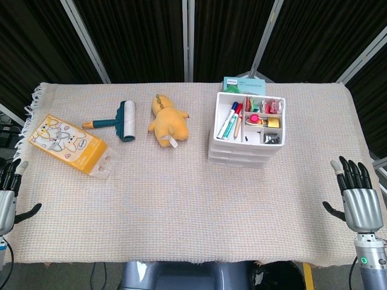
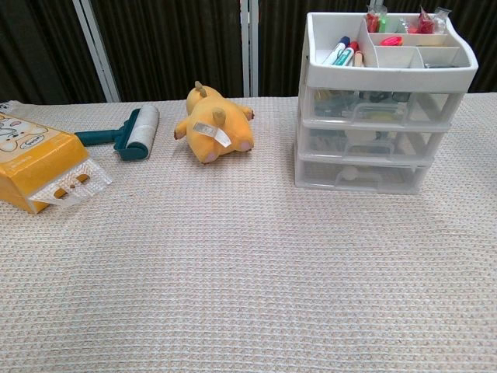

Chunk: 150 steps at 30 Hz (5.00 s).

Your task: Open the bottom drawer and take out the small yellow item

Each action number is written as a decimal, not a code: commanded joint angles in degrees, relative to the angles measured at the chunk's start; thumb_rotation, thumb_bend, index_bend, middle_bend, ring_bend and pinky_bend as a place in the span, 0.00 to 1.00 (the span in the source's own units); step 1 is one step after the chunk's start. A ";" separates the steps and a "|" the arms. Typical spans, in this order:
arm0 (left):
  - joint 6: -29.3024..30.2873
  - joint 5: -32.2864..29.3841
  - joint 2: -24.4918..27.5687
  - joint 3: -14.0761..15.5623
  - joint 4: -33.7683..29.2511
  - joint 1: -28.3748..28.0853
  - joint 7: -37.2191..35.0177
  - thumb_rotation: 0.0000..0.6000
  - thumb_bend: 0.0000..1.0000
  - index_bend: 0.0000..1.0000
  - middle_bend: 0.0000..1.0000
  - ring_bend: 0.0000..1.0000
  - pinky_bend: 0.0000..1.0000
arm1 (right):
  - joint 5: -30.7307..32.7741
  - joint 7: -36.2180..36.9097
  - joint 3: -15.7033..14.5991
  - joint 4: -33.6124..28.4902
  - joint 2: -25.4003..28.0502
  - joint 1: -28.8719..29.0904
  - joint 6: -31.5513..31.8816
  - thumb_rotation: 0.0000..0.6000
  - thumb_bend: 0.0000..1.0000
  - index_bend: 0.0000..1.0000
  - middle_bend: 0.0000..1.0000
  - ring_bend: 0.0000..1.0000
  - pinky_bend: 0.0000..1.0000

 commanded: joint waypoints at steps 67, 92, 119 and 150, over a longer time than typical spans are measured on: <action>3.28 1.17 1.61 -0.87 -0.19 1.11 -6.08 1.00 0.16 0.00 0.00 0.00 0.00 | 43.73 50.84 7.47 -15.19 -11.69 20.55 -48.22 1.00 0.22 0.17 0.86 0.87 0.70; 2.53 0.68 2.10 -0.75 -0.66 1.06 -6.37 1.00 0.16 0.00 0.00 0.00 0.00 | 48.51 56.11 16.20 -5.15 -20.46 21.57 -58.93 1.00 0.23 0.22 0.86 0.87 0.70; 3.31 0.77 2.38 -0.71 -1.05 1.58 -6.13 1.00 0.16 0.00 0.00 0.00 0.00 | 52.11 59.40 23.53 4.25 -25.93 21.91 -65.86 1.00 0.23 0.26 0.86 0.87 0.70; 2.69 0.60 1.83 -0.61 -1.15 1.33 -4.49 1.00 0.16 0.00 0.00 0.00 0.00 | 52.45 56.68 23.98 2.26 -24.06 17.80 -72.31 1.00 0.23 0.31 0.86 0.87 0.70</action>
